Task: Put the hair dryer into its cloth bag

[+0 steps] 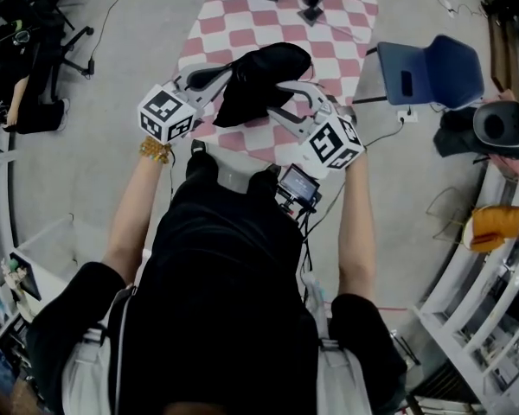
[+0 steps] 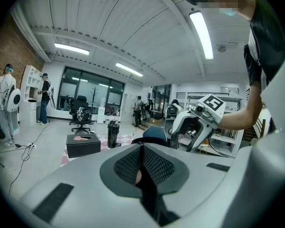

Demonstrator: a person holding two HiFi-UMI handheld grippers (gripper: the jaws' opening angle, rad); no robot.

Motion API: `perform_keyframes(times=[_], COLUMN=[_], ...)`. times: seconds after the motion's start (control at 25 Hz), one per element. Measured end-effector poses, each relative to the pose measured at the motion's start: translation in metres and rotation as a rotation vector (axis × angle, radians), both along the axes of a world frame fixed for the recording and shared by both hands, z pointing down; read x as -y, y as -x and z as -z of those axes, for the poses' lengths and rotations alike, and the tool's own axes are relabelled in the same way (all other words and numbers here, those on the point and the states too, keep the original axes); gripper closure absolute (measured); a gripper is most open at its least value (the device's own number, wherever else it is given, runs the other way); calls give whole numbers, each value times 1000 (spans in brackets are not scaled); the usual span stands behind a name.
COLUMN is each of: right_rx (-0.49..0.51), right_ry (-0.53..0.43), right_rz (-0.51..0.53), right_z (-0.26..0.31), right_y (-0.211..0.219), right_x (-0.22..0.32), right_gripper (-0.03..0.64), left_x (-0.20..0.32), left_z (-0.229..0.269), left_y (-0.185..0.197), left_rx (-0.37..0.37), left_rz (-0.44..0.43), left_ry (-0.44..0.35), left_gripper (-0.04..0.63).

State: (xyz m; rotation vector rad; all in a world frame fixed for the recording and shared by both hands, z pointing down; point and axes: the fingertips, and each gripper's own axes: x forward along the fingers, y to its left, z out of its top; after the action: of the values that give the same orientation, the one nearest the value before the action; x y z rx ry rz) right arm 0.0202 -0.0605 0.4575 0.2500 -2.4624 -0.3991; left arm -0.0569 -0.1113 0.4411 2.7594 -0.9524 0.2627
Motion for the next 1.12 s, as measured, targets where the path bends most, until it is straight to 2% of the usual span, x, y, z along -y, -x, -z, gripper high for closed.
perform_keyframes(times=[0.12,0.24,0.32,0.44,0.6,0.68,0.8,0.88,1.04,1.12], right_rx=[-90,-209,-238,-193,-85,-34,35,43,-10,-6], right_ry=[-67,-181,-177,-67,18,39,49,50,65,80], right_rz=[35,0,-12,-19,-36,-35,-62,-89,-87,-93], right_z=[-13,-43,-50,-40,-14,4,25,26,0,-12], right_y=[18,29,31,33,29,30,32,33,36,36], right_x=[-1,19,25,19,15,10,10,15,18,17], right_gripper=[419,413,571,589,592,592,592,592,592,592], left_x=[-2,-5,-5,-2,-2,-3,5,11,12,11], left_z=[1,2,3,4,10,21,41,46,30,21], left_y=[-2,-6,-8,-4,0,-2,3,7,4,3], left_rx=[-8,-31,-35,-41,-60,-71,-137,-169,-108,-83], left_rz=[-16,-26,-34,-17,-13,-22,-6,4,-7,-9], left_ry=[-10,-11,-14,-14,-18,-45,-70,-68,-47,-33], left_gripper=[574,574,574,573,572,572,574,574,575,575])
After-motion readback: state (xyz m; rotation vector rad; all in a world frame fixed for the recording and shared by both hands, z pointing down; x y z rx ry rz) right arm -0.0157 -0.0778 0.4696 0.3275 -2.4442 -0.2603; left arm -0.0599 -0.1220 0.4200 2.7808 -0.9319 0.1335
